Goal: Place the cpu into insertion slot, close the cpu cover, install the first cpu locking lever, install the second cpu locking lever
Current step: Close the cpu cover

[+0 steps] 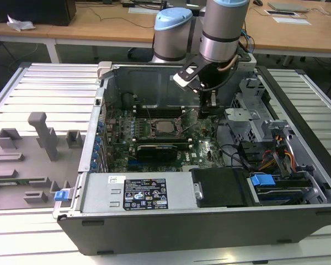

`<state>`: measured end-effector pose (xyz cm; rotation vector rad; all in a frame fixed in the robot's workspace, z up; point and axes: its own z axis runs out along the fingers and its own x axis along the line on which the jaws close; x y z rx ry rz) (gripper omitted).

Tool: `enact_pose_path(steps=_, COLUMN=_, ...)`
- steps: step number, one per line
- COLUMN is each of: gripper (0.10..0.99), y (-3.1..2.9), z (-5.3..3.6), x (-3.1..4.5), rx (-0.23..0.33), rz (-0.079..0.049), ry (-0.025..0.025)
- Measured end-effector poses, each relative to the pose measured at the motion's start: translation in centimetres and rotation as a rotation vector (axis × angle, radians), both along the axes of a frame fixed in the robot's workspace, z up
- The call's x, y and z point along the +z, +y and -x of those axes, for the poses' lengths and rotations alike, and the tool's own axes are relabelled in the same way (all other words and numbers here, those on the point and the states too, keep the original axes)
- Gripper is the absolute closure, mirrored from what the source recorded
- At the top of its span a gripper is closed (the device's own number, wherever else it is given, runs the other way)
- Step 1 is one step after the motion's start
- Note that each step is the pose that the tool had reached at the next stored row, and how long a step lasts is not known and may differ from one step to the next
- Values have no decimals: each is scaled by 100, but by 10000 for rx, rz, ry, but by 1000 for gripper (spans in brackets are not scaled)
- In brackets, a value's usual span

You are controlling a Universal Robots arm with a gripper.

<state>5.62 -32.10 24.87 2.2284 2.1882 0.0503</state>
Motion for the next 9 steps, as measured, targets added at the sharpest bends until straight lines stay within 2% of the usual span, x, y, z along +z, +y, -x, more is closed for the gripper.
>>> enact_pose_path(steps=1, gripper=980, y=0, z=0, x=0, rx=0, rz=1, ry=0)
enact_pose_path(steps=2, gripper=980, y=0, z=-1, x=-1, rx=2, rz=-2, ry=69)
enact_pose_path(steps=3, gripper=980, y=0, z=-2, x=-3, rx=0, rz=-4, ry=234)
enact_pose_path(steps=4, gripper=980, y=0, z=-9, x=-5, rx=1, rz=-11, ry=588)
enact_pose_path(steps=5, gripper=980, y=0, z=-15, x=-7, rx=0, rz=-19, ry=875)
enact_pose_path(steps=6, gripper=980, y=0, z=-18, x=-9, rx=-1, rz=-23, ry=1075)
enact_pose_path(steps=7, gripper=980, y=0, z=-20, x=-9, rx=0, rz=-23, ry=1181)
enact_pose_path(steps=9, gripper=980, y=0, z=-19, x=-9, rx=-1, rz=-21, ry=1191)
